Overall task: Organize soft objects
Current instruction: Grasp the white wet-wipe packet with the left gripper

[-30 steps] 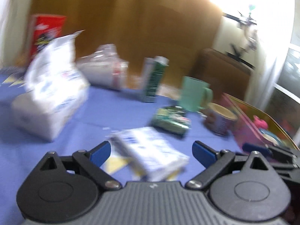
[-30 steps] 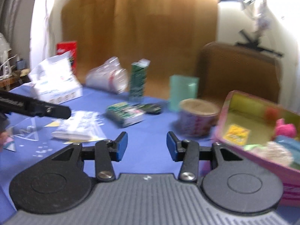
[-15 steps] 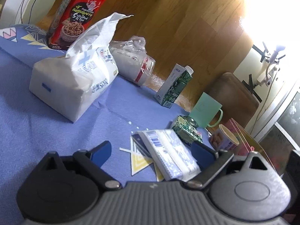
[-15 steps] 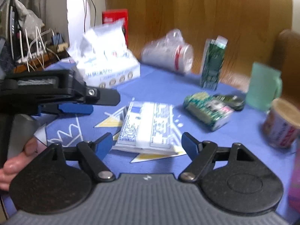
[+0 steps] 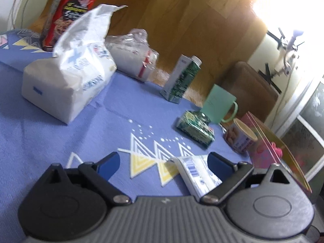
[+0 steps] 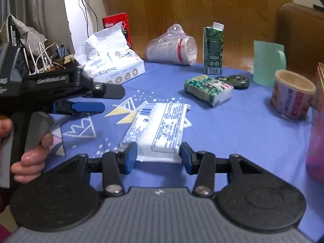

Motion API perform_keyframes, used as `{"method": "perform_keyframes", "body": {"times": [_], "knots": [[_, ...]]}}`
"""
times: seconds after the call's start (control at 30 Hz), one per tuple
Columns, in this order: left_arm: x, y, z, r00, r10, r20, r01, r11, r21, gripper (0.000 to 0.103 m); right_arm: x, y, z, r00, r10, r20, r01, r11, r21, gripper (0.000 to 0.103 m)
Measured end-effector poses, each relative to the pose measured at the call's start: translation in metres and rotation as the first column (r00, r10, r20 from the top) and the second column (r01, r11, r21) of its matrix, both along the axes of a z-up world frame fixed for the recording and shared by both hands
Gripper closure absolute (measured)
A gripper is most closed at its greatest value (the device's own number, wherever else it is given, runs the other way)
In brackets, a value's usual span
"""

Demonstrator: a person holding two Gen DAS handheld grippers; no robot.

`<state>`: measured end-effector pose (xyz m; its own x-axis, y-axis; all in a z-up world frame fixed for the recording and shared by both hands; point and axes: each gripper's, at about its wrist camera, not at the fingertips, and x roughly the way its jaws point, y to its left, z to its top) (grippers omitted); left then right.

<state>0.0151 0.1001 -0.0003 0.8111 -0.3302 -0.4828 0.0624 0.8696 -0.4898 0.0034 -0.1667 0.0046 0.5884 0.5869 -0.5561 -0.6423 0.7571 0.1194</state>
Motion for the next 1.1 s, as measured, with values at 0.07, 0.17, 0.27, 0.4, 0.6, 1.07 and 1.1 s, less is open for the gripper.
{"method": "perform_keyframes", "body": {"times": [0.07, 0.17, 0.27, 0.4, 0.6, 1.07, 1.1], "knots": [[-0.002, -0.006, 0.0, 1.0, -0.028, -0.003, 0.028, 1.0, 0.002, 0.003, -0.007, -0.006, -0.001, 1.0, 0.015, 0.005, -0.015, 1.0, 0.011, 0.053], [-0.005, -0.014, 0.0, 0.998, -0.063, -0.011, 0.063, 0.998, -0.014, 0.001, -0.013, -0.011, -0.003, 1.0, 0.028, 0.013, -0.028, 0.999, 0.028, 0.05], [-0.008, -0.023, -0.001, 0.995, -0.095, -0.013, 0.095, 0.995, -0.026, 0.001, -0.014, -0.013, -0.006, 0.999, 0.039, 0.022, -0.04, 0.998, 0.046, 0.041], [-0.009, -0.036, 0.0, 0.992, -0.123, -0.01, 0.123, 0.992, 0.013, 0.001, -0.016, -0.009, -0.006, 0.997, 0.064, 0.031, -0.065, 0.997, 0.036, 0.027], [-0.01, -0.055, 0.001, 0.991, -0.131, -0.018, 0.132, 0.982, 0.135, 0.001, -0.018, -0.008, -0.007, 0.996, 0.084, 0.034, -0.085, 0.996, 0.026, 0.02], [-0.008, -0.082, 0.001, 0.97, -0.239, -0.043, 0.242, 0.931, 0.272, 0.0, -0.028, 0.011, -0.011, 0.988, 0.121, 0.091, -0.111, 0.988, -0.105, 0.013], [-0.008, -0.082, 0.001, 0.97, -0.24, -0.043, 0.242, 0.932, 0.269, 0.0, -0.028, 0.011, -0.011, 0.988, 0.12, 0.092, -0.11, 0.988, -0.107, 0.013]]}}
